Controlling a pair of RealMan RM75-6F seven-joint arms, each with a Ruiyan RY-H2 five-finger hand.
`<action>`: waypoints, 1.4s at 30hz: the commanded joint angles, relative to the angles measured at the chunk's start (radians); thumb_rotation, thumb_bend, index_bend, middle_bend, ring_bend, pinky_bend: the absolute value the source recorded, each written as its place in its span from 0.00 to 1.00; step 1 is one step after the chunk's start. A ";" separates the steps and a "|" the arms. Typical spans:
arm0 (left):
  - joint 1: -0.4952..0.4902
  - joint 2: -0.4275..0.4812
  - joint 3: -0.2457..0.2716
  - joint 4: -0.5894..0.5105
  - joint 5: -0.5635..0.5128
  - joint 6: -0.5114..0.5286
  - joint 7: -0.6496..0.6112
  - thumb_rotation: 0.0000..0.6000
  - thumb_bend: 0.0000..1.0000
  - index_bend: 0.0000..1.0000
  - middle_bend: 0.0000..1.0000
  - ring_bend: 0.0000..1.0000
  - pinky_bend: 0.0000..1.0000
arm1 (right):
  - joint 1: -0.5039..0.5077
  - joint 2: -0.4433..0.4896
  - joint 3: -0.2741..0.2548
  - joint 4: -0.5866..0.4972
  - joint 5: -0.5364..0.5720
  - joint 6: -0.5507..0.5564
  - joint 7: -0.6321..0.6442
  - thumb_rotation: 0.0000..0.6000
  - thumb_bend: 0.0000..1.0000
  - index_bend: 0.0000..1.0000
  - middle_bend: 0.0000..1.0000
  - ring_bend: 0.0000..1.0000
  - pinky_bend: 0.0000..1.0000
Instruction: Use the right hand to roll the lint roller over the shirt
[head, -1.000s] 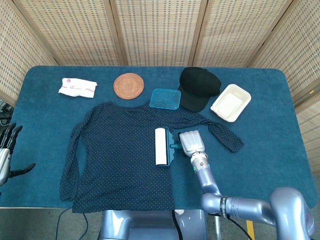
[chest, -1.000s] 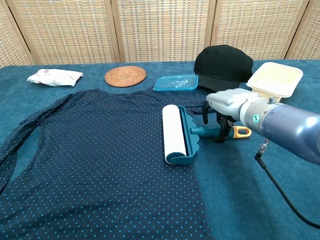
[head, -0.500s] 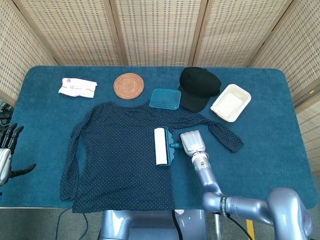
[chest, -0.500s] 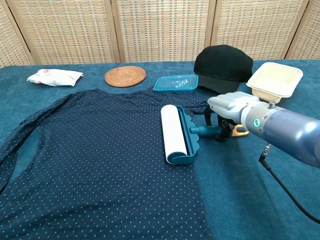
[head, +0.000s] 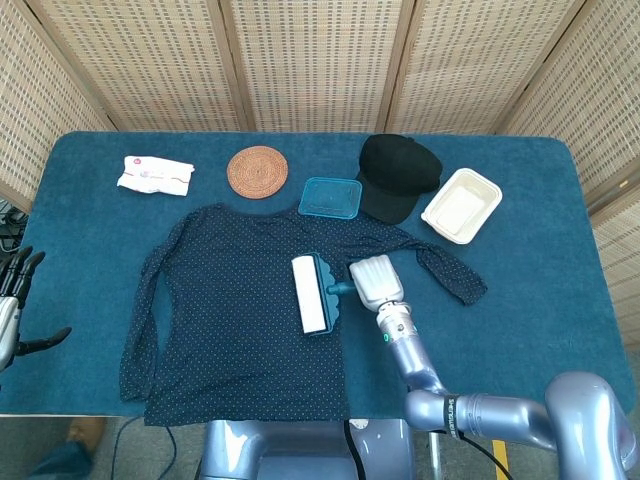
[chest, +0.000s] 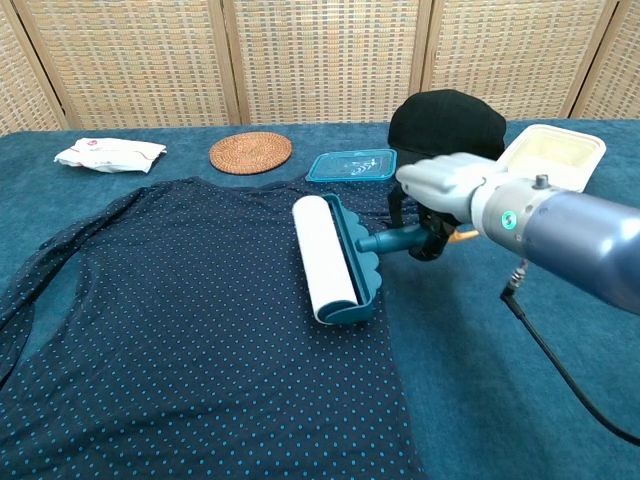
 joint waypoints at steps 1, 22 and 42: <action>-0.004 0.009 0.000 0.004 -0.002 -0.013 -0.023 1.00 0.00 0.00 0.00 0.00 0.00 | 0.060 0.015 0.046 -0.083 0.047 0.054 -0.118 1.00 0.82 0.71 1.00 1.00 1.00; -0.041 0.010 -0.010 0.032 -0.050 -0.092 -0.056 1.00 0.00 0.00 0.00 0.00 0.00 | 0.378 -0.260 0.139 0.073 0.285 0.117 -0.458 1.00 0.85 0.73 1.00 1.00 1.00; -0.041 0.008 -0.007 0.024 -0.050 -0.085 -0.044 1.00 0.00 0.00 0.00 0.00 0.00 | 0.310 -0.188 -0.005 0.171 0.260 0.146 -0.522 1.00 0.86 0.74 1.00 1.00 1.00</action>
